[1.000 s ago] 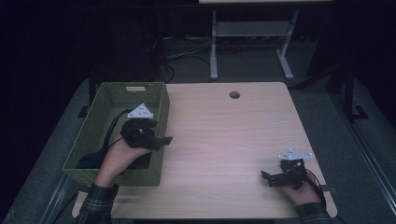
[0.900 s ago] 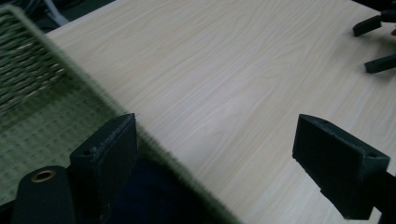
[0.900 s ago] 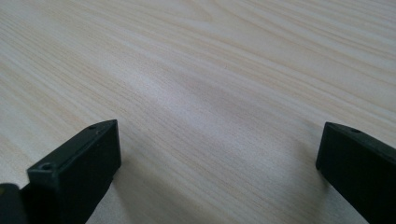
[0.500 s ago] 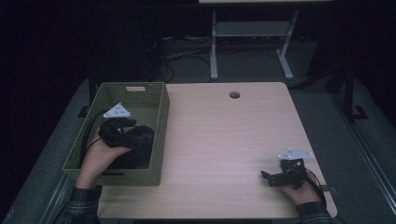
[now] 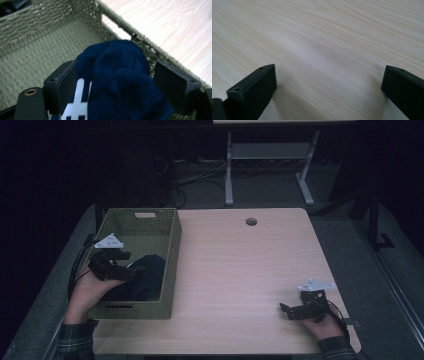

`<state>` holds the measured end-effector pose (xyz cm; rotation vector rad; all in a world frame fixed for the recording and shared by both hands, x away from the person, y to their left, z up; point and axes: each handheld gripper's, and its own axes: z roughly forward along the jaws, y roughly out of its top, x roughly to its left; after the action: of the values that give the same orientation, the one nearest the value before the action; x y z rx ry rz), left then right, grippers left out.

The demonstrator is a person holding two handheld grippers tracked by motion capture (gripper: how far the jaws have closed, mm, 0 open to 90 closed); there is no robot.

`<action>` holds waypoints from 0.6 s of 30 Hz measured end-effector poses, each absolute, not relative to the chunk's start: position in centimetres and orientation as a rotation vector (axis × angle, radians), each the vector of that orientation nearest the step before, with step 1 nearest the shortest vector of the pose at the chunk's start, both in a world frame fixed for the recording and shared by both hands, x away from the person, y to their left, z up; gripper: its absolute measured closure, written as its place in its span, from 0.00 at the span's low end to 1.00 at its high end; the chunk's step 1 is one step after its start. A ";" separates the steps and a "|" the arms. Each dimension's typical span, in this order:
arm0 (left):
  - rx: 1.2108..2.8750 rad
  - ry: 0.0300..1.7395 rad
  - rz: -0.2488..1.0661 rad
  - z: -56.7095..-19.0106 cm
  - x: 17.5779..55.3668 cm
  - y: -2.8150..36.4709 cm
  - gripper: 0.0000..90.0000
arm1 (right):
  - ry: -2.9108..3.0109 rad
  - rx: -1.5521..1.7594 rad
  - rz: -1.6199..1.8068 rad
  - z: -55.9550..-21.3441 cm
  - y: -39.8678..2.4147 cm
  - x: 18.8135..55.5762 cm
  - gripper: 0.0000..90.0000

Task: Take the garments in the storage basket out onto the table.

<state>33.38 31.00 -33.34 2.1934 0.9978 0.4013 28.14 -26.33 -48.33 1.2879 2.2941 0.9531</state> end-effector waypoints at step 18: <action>2.302 1.029 0.343 -35.0 33.9 32.1 0.30 | 2.294 1.288 0.953 -48.3 -26.3 28.1 0.00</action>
<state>33.89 32.06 -35.04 2.3015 1.0294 0.3425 28.14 -26.34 -48.33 1.2882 2.2942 0.9529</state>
